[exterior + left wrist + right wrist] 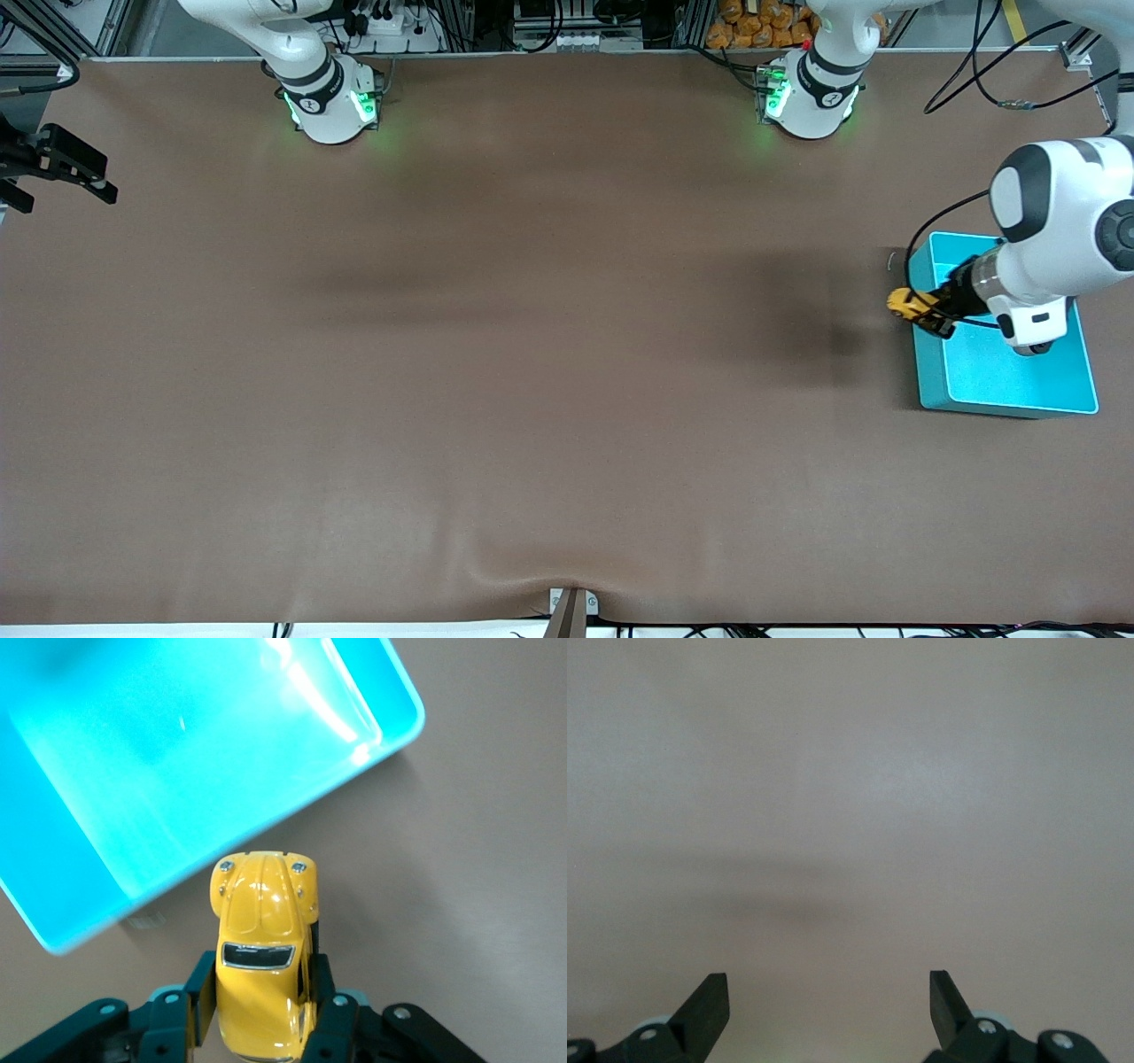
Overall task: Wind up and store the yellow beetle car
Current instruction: 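Lift the car with the left gripper and lower it into the bin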
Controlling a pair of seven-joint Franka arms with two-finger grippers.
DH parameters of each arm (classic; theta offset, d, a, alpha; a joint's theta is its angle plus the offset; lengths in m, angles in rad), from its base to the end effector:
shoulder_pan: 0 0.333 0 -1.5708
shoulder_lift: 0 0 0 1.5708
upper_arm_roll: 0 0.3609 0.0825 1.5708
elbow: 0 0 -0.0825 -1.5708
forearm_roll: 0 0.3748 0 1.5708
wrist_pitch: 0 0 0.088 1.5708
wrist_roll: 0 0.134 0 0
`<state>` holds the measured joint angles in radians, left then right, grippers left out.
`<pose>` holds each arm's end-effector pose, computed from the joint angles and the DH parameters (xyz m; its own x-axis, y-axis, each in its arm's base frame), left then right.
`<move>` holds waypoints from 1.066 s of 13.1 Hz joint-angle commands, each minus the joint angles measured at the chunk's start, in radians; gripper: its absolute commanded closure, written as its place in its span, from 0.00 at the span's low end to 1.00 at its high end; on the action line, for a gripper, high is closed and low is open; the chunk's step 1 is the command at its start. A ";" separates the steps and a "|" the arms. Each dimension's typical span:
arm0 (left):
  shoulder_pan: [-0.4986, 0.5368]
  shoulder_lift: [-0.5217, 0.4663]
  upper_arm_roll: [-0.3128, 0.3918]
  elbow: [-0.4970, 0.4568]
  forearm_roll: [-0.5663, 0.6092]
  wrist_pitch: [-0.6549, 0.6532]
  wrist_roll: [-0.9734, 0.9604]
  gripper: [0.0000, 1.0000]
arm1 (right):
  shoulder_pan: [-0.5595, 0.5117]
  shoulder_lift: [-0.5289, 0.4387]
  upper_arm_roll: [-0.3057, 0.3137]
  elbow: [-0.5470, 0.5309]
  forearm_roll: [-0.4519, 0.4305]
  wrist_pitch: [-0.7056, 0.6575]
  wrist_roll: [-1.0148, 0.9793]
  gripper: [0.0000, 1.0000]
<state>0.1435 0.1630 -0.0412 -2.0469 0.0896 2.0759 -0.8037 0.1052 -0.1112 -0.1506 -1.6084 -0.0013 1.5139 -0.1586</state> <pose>0.5558 0.0644 0.3741 0.6511 0.7575 -0.0466 0.7463 -0.6502 -0.1422 0.4996 -0.0282 0.6775 0.9934 0.1135 0.0177 0.1138 -0.9934 -0.0127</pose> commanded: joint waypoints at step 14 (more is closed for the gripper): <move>0.251 0.188 -0.009 0.005 0.236 0.214 0.788 1.00 | -0.022 0.018 0.037 0.001 -0.006 -0.011 0.021 0.00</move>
<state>0.3753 0.3362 -0.0365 -2.0494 0.2978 2.2688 -0.0477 0.0958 -0.0915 -0.1262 -1.6094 -0.0013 1.5102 -0.1534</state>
